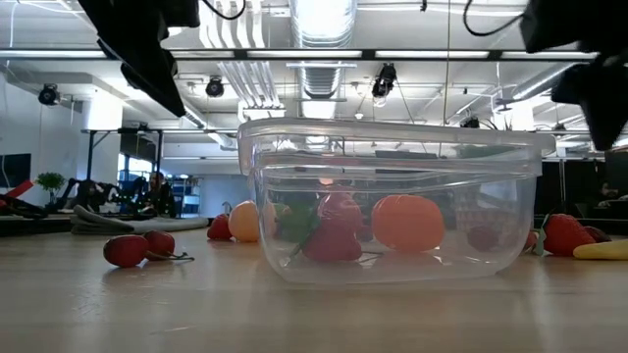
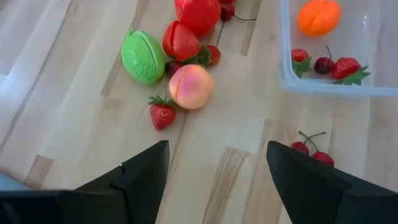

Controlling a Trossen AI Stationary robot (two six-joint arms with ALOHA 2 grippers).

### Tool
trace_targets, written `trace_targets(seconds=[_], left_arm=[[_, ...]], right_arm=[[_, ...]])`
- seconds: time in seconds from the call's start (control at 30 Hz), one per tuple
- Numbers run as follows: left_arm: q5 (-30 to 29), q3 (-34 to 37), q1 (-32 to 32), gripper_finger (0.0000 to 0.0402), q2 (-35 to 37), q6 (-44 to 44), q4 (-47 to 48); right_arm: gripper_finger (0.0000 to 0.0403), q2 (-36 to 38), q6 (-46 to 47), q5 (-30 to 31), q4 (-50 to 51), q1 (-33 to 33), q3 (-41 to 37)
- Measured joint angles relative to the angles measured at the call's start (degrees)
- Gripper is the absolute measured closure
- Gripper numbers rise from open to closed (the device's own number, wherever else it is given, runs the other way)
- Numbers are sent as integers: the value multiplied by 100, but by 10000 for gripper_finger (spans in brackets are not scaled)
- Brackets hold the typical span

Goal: Pick and placing Produce into tupperware
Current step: Put the yellow corn into the transparent bin

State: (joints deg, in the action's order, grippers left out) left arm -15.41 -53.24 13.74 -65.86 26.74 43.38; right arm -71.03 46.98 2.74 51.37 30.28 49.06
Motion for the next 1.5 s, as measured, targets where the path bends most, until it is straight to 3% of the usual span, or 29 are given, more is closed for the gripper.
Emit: trace_targets(seconds=[0.23,0.57,0.9,1.5], left_arm=[[0,9,0,146,-10,-7,9],[-2,13,0,146,-53,-13,8],[-4,18,0,146,-51,-20,5],[-4,18,1,146,-51,-63,0]], right_arm=[[101,-834,-152,147,-483,597,59],[139,-1850,-445,160,-728,658,341],[178,-2091,-398,484,-897,609,343],[177,-2283,-1153,385,-1043,242,238]])
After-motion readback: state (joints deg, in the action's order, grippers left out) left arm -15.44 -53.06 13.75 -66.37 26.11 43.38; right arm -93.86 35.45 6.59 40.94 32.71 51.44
